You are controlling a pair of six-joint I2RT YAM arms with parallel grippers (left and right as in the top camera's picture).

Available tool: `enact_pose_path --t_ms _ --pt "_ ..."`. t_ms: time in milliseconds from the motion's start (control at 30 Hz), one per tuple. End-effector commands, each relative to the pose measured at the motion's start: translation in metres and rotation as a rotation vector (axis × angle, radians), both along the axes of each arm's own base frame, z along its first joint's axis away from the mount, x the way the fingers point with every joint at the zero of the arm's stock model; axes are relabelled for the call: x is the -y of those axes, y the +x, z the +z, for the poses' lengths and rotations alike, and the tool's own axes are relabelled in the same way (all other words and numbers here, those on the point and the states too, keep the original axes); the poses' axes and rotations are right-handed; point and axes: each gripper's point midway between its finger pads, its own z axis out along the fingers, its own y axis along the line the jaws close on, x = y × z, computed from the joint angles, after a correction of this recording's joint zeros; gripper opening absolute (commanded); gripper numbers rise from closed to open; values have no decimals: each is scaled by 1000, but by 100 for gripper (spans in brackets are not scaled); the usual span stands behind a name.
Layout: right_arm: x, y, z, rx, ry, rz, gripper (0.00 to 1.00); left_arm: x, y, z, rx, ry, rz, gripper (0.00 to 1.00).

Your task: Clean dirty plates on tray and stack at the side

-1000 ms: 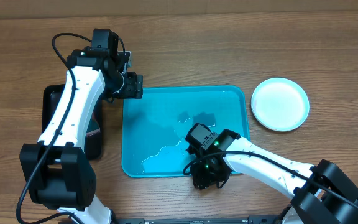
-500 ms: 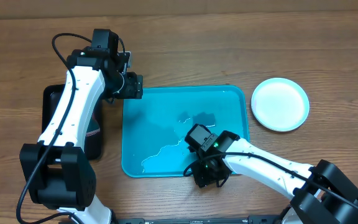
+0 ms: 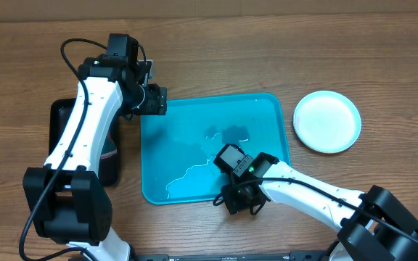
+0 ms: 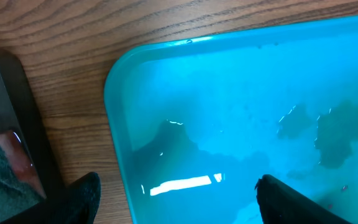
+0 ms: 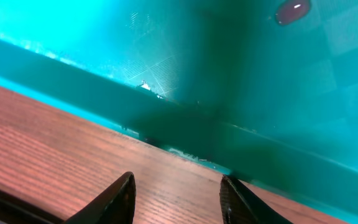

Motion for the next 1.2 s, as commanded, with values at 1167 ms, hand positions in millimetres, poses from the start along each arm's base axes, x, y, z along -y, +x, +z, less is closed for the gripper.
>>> enact_pose_path --t_ms 1167 --pt "108 266 27 518 88 -176 47 -2 4 12 32 0 44 81"
